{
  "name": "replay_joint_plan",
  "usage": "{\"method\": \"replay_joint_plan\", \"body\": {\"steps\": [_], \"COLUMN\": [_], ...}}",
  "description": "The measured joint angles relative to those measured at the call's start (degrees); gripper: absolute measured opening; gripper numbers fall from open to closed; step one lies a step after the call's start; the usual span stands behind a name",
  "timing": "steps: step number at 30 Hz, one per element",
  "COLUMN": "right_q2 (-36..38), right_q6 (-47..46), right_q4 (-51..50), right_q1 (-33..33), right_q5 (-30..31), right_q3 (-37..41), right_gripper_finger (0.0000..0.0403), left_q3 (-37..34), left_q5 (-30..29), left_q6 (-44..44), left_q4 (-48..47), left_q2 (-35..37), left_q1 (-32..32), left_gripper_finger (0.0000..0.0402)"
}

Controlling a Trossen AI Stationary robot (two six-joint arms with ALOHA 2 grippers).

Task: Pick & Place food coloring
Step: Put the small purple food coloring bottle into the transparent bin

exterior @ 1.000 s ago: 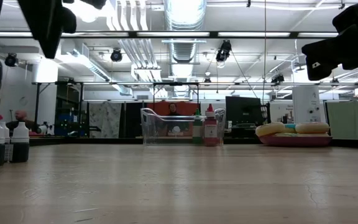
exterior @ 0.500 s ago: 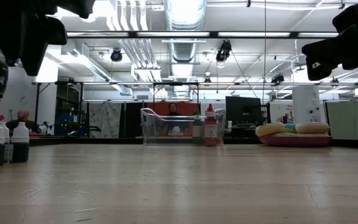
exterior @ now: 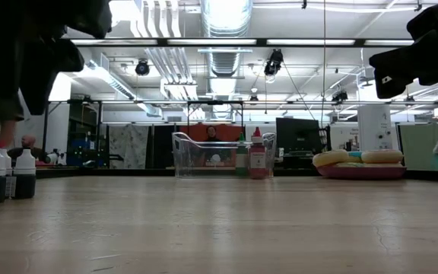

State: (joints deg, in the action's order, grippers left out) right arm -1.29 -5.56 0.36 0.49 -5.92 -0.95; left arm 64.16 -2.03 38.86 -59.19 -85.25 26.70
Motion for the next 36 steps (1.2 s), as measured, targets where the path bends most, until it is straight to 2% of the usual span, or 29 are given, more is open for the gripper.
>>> {"method": "replay_joint_plan", "body": {"steps": [15,27,36], "right_q2": [0.0,0.0,0.0], "right_q6": [0.0,0.0,0.0], "right_q4": [0.0,0.0,0.0], "right_q1": [0.0,0.0,0.0], "right_q5": [0.0,0.0,0.0], "right_q3": [0.0,0.0,0.0], "right_gripper_finger": [0.0009,0.0008,0.0008], "left_q3": [-4.6,-5.4,-5.4], "left_q5": [-0.9,-0.6,0.1], "left_q6": [-4.4,-9.9,-10.3], "left_q4": [2.8,5.8,6.6], "left_q2": [-0.5,-3.8,-6.0], "left_q1": [-2.5,-3.2,-3.8], "left_gripper_finger": [0.0203,0.0203,0.0203]}}
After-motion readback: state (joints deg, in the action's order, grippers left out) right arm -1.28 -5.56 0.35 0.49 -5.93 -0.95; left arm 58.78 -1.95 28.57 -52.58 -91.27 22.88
